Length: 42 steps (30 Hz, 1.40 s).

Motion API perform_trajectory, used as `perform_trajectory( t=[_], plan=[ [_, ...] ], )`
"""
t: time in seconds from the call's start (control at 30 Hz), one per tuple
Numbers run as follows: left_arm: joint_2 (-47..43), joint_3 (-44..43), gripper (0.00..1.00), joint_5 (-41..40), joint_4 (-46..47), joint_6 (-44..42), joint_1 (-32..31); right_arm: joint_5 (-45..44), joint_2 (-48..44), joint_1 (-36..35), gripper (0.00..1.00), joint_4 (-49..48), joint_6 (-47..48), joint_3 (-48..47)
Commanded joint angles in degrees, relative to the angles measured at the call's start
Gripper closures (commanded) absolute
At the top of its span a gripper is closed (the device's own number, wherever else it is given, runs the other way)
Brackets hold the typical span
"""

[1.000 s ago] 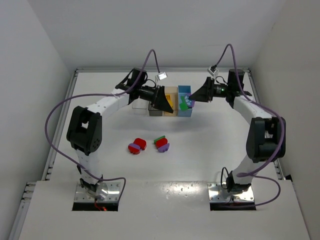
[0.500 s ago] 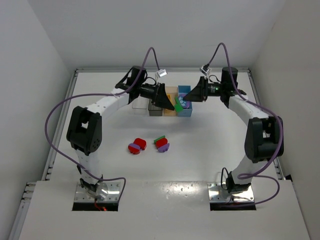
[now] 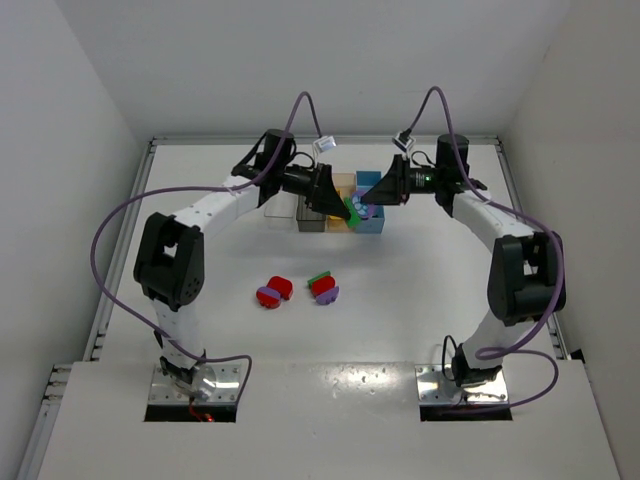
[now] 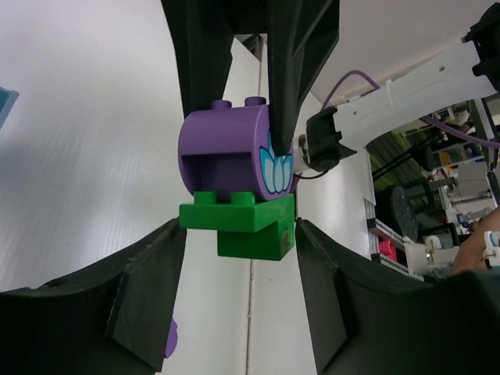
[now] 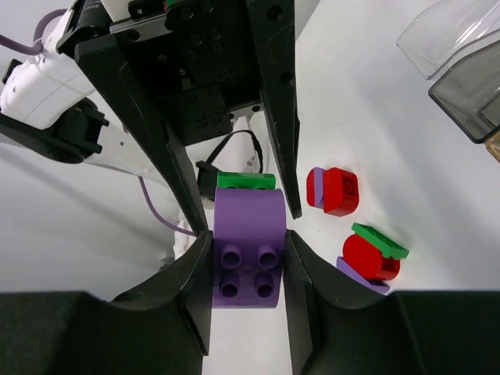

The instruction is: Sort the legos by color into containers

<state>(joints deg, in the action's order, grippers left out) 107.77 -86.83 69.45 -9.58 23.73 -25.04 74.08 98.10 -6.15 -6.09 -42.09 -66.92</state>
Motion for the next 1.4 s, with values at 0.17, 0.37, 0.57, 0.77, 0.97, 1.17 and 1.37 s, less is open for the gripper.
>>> perform_trajectory(
  t=[0.17, 0.37, 0.57, 0.77, 0.97, 1.17, 1.37],
  plan=[
    [-0.89, 0.51, 0.71, 6.48, 4.57, 1.24, -0.98, 0.28, 0.60, 0.26, 1.00, -3.58, -0.37, -3.05],
    [-4.05, 5.60, 0.78, 5.96, 5.80, 1.76, -1.51, -0.26, 1.12, 2.54, 1.00, -4.11, -0.89, -4.62],
    [-7.48, 10.52, 0.82, 4.38, 6.33, 0.63, -1.51, -0.26, 1.12, 4.22, 1.00, -4.11, -0.89, -4.11],
    [-12.83, 12.82, 0.83, -7.89, -0.94, -5.69, 1.83, -0.26, -0.01, 5.36, 1.00, -4.11, -0.89, -2.96],
    [-14.08, 7.49, 0.83, -54.91, -10.45, -10.35, 3.86, -1.57, -1.16, 5.36, 1.00, -3.05, 0.78, -1.90],
    [-7.31, 0.01, 0.83, -56.90, -12.56, -11.94, 2.81, -2.19, -1.16, 5.36, 1.00, -1.03, 2.97, -1.90],
    [0.06, -6.67, 0.83, -43.81, -9.49, -9.93, 0.35, -2.72, -2.22, 6.42, 1.00, 0.72, 4.20, -1.38]
  ],
)
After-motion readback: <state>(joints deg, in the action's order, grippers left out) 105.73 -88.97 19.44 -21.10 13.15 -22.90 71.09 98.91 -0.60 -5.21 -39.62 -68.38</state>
